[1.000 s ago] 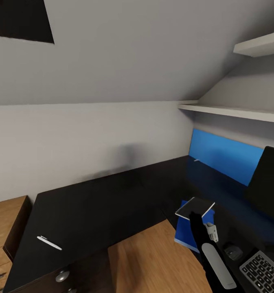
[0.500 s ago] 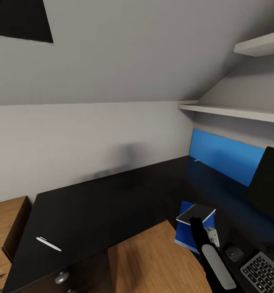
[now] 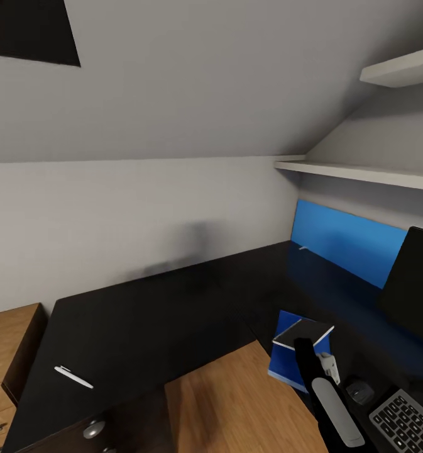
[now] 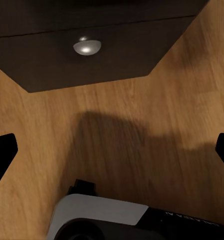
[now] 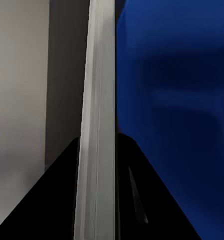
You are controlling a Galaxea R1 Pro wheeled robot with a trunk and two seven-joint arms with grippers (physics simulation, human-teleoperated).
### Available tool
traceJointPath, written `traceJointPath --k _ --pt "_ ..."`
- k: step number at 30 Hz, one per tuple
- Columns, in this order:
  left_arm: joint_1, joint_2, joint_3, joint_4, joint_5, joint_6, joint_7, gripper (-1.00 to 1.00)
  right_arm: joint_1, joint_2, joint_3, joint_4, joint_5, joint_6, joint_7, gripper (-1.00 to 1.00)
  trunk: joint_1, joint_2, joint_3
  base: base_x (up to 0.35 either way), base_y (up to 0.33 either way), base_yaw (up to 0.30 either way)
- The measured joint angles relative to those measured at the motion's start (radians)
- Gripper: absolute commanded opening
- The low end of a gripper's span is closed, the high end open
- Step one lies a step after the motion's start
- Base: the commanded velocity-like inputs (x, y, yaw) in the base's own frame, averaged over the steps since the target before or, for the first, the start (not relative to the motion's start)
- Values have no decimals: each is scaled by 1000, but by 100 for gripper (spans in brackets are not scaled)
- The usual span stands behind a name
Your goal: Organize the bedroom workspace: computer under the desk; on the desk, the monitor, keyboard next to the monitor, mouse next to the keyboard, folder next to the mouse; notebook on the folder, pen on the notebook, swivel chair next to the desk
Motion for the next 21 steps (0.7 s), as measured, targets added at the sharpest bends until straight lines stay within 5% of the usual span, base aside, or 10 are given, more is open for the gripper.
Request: traceJointPath --k 21 --pt "0 1 3 0 1 1 0 100 0 1 0 0 0 0 -1 -100 0 0 0 0 -26 0"
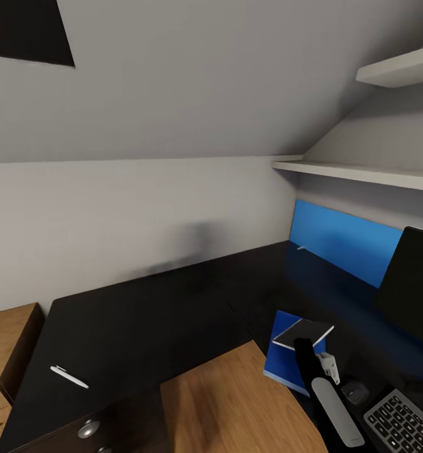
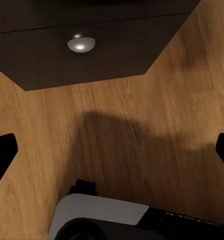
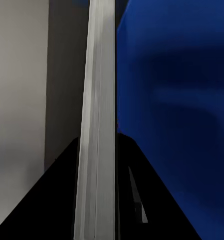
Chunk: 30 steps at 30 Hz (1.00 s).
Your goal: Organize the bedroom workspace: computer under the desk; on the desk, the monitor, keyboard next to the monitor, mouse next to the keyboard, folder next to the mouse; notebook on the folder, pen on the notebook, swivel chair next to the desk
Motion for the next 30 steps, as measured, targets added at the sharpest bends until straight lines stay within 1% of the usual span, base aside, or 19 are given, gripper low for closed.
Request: traceJointPath --k 6,7,20,30 --pt "0 0 0 0 0 0 0 100 0 0 0 0 1 0 -1 -100 0 0 0 0 0 0" --pt "0 0 0 0 0 0 0 100 0 0 0 0 1 0 -2 100 0 0 0 0 0 0" --pt "0 -1 -2 1 -1 -1 0 100 0 0 0 -1 3 -1 3 100 0 0 0 -6 -3 0" --pt "0 0 -2 1 -2 0 0 100 0 0 0 -1 5 -2 4 100 0 0 0 -158 -134 0"
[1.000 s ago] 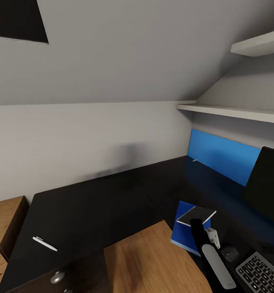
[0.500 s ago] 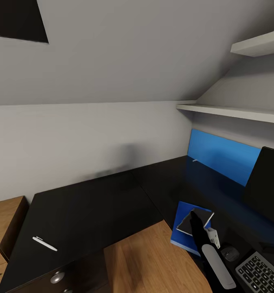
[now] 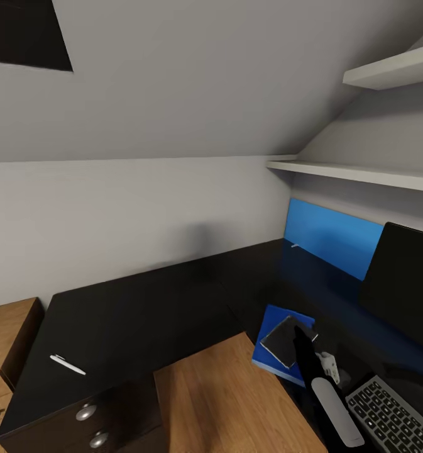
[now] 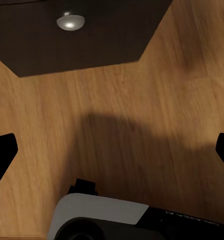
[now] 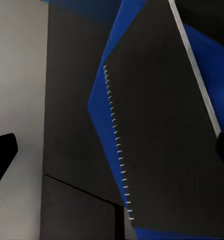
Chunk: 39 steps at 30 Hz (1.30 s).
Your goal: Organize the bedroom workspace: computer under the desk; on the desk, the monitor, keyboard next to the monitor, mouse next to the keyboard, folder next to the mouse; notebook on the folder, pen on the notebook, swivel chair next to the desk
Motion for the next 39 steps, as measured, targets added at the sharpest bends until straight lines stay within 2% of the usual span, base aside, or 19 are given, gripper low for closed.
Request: traceJointPath --k 11,15,16,19,20,25,26,27,30,31,32,34,35,39 --pt "0 0 0 0 0 0 0 100 0 1 -2 -7 -1 -8 8 100 0 0 0 -8 -12 0" --pt "0 -1 0 0 0 0 0 100 0 6 4 -22 -2 -10 58 100 0 0 0 0 0 47" --pt "0 0 0 0 0 0 1 100 0 26 15 -29 7 -22 72 100 0 0 1 0 0 163" --pt "0 0 0 1 0 0 1 100 0 42 40 -31 31 -30 76 100 0 0 4 0 0 198" --pt "0 0 0 1 -1 0 1 100 0 49 65 -31 60 -34 76 100 0 0 4 0 0 232" --pt "0 -1 -1 1 -1 0 1 100 0 61 137 -28 164 -64 72 100 0 0 7 0 0 254" --pt "0 -1 -1 1 -1 0 1 100 0 72 161 -26 207 -89 69 100 0 0 7 0 0 275" --pt "0 -1 -1 2 -1 0 1 100 1 117 205 1 320 -157 35 100 0 0 8 0 0 276" --pt "0 -1 -2 2 -1 0 1 100 0 153 222 52 429 -196 -5 100 0 0 9 0 0 277" --pt "0 -1 -2 2 -1 0 1 100 -1 182 229 99 532 -212 -25 100 0 0 9 0 0 278" --pt "0 -1 -1 2 -1 0 1 100 -2 184 232 122 581 -217 -31 100 0 0 10 0 0 279" --pt "0 -1 -2 2 -1 0 1 100 -3 184 233 147 626 -220 -35 100 0 0 10 0 0 279" --pt "0 -1 -2 2 -1 0 1 100 -4 184 237 173 667 -221 -37 100 0 0 11 0 0 279" --pt "0 0 -2 3 0 0 1 100 -6 184 260 226 748 -222 -40 100 0 0 12 0 0 279"
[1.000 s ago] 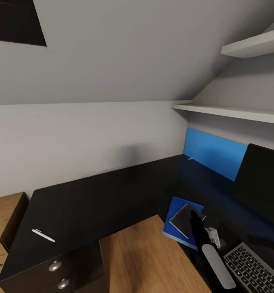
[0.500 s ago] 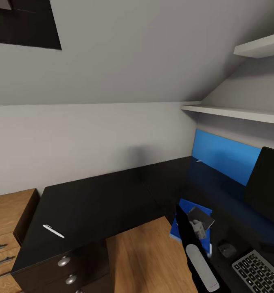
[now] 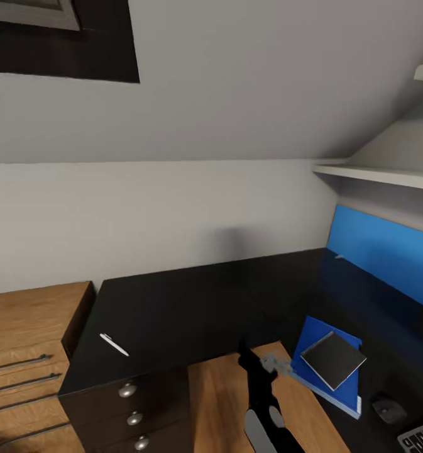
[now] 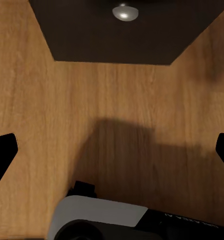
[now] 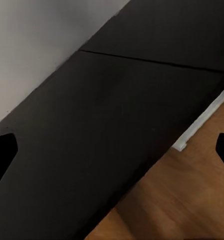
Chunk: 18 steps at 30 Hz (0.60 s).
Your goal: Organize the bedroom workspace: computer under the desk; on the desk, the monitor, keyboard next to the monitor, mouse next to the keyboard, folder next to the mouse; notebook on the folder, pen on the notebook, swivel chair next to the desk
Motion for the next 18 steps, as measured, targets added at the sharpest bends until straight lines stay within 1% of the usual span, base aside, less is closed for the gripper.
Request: traceJointPath --k 3,6,7,8,10,12,14,15,17,18 --pt "0 1 0 4 0 0 0 100 -1 0 30 26 51 0 -2 100 0 0 1 0 0 279" --pt "0 1 0 6 0 -1 0 100 -1 0 62 41 87 0 -2 100 0 0 2 0 0 279" --pt "0 1 0 7 0 -1 0 100 -1 0 85 48 103 0 -3 100 0 0 2 0 0 279" --pt "0 1 0 8 0 -1 0 100 -1 0 97 51 109 1 -3 100 0 0 3 0 0 279" --pt "0 0 0 9 0 -2 0 100 -1 0 152 75 125 1 -3 100 0 0 3 0 0 279" --pt "0 0 0 11 0 -6 0 100 -1 0 177 88 131 1 -3 100 0 0 4 0 0 279" --pt "0 0 0 16 0 -15 0 100 -1 0 193 94 133 1 -3 100 0 0 5 0 0 279" --pt "0 0 0 24 0 -31 0 100 -1 0 206 97 135 1 -3 100 0 0 5 0 0 279" --pt "0 0 0 32 0 -54 0 100 -1 0 216 100 136 1 -3 100 0 0 6 0 0 279" --pt "0 1 0 39 0 -80 0 100 -1 0 223 101 136 1 -3 100 0 0 6 0 0 279"
